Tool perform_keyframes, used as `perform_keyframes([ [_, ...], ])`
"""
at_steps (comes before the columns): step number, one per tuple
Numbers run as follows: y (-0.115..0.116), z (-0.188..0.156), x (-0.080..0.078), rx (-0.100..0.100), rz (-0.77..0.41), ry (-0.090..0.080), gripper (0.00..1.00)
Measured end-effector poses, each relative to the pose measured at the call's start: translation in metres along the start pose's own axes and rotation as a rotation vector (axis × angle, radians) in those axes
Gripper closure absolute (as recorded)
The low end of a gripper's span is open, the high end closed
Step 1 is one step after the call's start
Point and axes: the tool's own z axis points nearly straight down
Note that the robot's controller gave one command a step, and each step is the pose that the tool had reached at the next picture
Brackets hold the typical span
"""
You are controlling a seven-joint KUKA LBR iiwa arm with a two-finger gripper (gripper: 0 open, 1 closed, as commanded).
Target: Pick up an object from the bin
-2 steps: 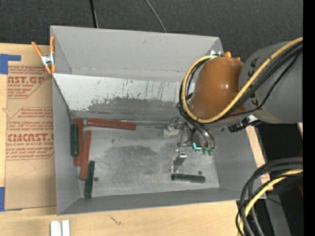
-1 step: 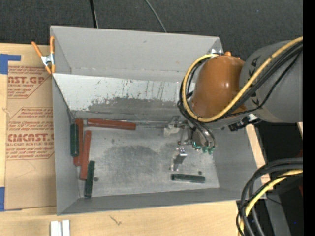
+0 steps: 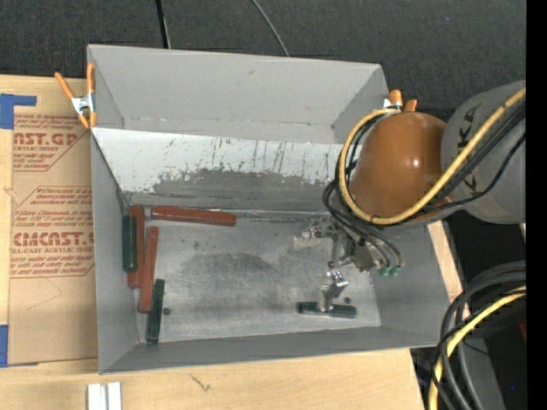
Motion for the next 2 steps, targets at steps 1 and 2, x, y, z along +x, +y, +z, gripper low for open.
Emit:
perform_keyframes([
  [1,-0.025,0.04,-0.004,0.003,-0.158,0.0,0.0],
  [2,-0.049,0.089,0.022,0.003,-0.092,-0.009,1.0],
])
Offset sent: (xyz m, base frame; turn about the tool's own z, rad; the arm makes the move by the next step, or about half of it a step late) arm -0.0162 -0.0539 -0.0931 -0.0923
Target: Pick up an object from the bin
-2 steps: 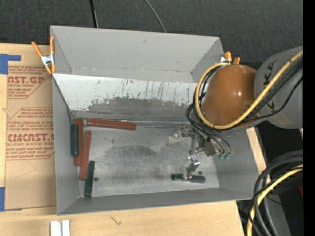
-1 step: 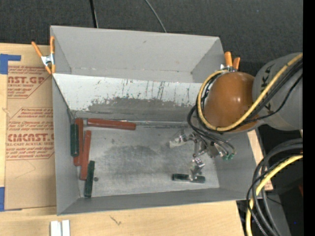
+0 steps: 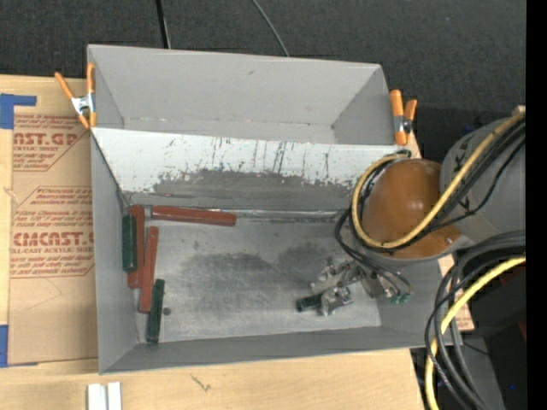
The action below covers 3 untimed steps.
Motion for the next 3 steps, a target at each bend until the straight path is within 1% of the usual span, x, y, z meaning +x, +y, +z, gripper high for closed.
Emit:
perform_keyframes([
  [1,-0.0006,0.0013,0.0009,0.001,0.0,0.0,0.0],
  [2,-0.0007,-0.0003,0.0003,0.001,0.0,0.001,1.0],
  [3,-0.0007,-0.0003,0.0003,0.001,0.0,0.001,1.0],
])
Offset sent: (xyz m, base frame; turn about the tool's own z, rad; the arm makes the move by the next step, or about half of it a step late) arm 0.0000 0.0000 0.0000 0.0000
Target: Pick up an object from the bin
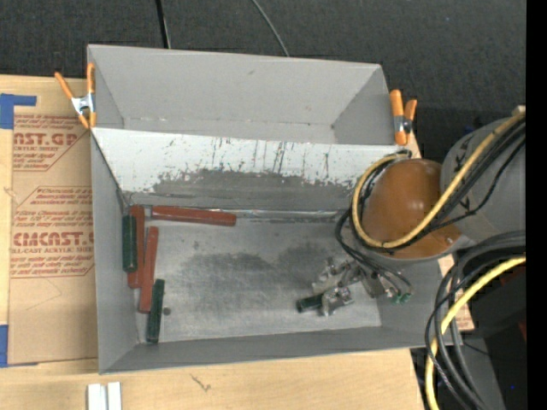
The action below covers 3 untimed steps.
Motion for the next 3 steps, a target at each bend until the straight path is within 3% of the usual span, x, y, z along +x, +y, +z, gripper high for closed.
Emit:
perform_keyframes([
  [1,-0.001,-0.125,-0.015,-0.004,-0.006,0.01,1.0],
  [2,-0.001,-0.125,-0.015,-0.004,-0.006,0.01,1.0],
  [3,-0.011,-0.171,-0.015,-0.006,-0.083,0.013,1.0],
])
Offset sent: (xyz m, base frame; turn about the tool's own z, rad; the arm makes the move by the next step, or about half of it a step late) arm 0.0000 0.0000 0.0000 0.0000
